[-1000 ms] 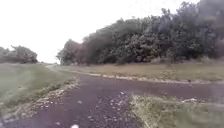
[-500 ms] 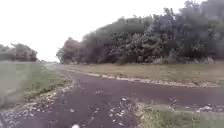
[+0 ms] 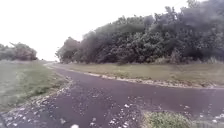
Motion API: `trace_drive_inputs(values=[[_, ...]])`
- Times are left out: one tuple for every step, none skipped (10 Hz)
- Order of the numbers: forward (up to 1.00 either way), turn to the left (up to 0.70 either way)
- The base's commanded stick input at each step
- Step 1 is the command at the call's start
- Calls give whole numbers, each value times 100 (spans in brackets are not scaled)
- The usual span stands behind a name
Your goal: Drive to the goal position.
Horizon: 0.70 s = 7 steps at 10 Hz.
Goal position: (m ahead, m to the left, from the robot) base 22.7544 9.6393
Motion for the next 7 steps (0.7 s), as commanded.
trace_drive_inputs(values=[[0,0],[0,0],[0,0],[2,0],[17,0],[41,0],[70,0]])
